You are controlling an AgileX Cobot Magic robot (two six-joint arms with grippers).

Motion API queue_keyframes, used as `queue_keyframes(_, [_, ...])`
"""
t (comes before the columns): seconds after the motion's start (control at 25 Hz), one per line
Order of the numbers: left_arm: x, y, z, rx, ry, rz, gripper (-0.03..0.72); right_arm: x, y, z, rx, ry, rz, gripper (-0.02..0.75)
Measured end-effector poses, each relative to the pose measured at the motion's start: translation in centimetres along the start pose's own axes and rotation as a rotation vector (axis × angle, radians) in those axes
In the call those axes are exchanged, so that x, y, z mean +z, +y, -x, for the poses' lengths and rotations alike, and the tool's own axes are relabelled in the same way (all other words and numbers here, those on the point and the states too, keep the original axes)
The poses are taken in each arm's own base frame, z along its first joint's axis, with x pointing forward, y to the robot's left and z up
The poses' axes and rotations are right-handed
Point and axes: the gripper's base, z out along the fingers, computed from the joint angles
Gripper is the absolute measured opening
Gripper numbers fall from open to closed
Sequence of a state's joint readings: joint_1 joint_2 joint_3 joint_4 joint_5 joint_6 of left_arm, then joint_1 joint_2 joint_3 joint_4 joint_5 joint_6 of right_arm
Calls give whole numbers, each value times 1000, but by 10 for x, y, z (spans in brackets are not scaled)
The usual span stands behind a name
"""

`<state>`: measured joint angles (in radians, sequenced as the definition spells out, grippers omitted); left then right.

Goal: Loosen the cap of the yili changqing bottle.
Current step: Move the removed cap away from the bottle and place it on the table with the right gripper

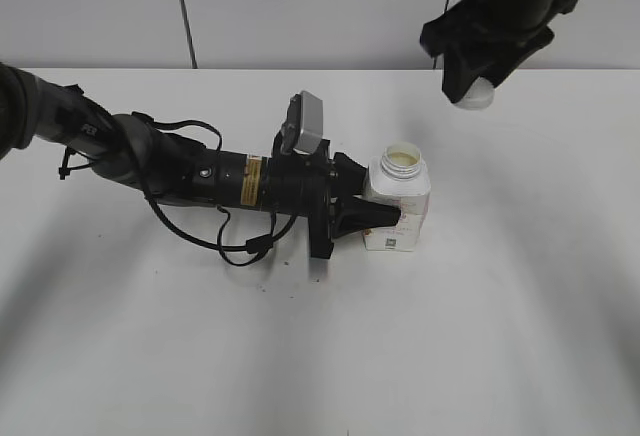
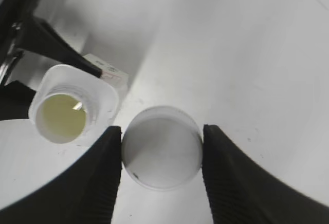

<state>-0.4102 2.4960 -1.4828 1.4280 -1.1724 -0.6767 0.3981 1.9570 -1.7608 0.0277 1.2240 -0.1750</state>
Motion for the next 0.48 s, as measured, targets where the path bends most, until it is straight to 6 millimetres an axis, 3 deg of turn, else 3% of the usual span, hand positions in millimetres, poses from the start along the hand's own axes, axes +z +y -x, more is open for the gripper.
queue_keyframes(0.28, [0,0,0,0,0,-1,312,2,-56,-16,203,10,13,381])
queue_keyframes(0.48, [0,0,0,0,0,-1,312,21,-92,-46,315,94,23,381])
